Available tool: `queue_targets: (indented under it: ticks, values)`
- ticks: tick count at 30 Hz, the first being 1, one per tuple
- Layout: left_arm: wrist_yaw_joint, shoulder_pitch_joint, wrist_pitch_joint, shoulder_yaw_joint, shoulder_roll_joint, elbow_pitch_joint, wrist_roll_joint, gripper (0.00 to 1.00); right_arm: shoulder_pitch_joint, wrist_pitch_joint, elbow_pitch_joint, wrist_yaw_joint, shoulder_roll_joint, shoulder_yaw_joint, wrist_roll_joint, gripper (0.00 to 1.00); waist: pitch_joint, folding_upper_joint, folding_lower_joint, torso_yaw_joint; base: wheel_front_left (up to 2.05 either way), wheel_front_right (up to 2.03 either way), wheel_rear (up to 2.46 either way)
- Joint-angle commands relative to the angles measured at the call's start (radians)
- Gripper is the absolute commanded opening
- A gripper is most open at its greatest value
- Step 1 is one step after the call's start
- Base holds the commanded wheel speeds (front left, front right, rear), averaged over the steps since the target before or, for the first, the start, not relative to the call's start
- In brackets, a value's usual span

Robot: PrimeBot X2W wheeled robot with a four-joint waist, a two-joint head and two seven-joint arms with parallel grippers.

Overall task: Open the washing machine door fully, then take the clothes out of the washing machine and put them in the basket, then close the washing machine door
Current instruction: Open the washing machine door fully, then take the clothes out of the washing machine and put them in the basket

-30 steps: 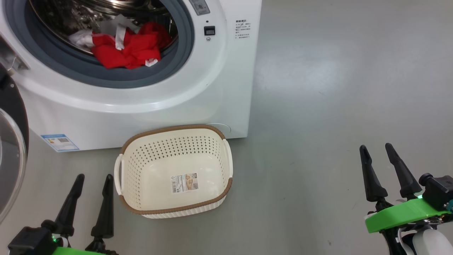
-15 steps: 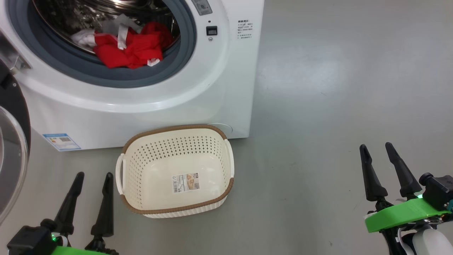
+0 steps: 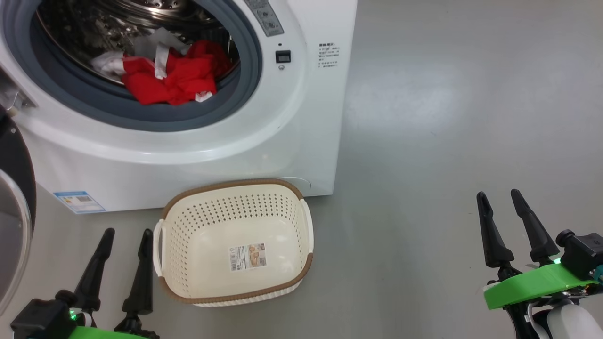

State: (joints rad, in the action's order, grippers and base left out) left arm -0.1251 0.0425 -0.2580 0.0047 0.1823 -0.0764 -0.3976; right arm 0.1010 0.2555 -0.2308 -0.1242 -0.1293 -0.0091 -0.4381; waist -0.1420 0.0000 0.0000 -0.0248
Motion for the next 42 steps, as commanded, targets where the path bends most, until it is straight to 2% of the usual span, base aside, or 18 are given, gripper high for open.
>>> queue_targets:
  ticks: [1,17,42]
  values:
    - [-0.006,0.04,-0.004,0.032,0.029,0.021,-0.007,1.0,0.003,0.006,0.025,-0.007,-0.011,0.028,0.003,1.0,0.0,0.0,0.0,0.001,0.87,-0.87,0.0]
    - [-0.006,0.058,-0.004,0.042,0.023,-0.001,0.003,1.0,0.006,0.006,0.022,-0.007,-0.013,0.033,0.001,1.0,-0.002,0.0,0.0,0.007,0.77,-0.77,0.0]
    - [-0.006,0.068,-0.004,0.04,0.024,-0.034,0.003,1.0,0.014,0.006,0.025,-0.007,-0.009,0.031,0.004,1.0,-0.024,0.0,0.0,0.014,0.01,-0.01,0.0]
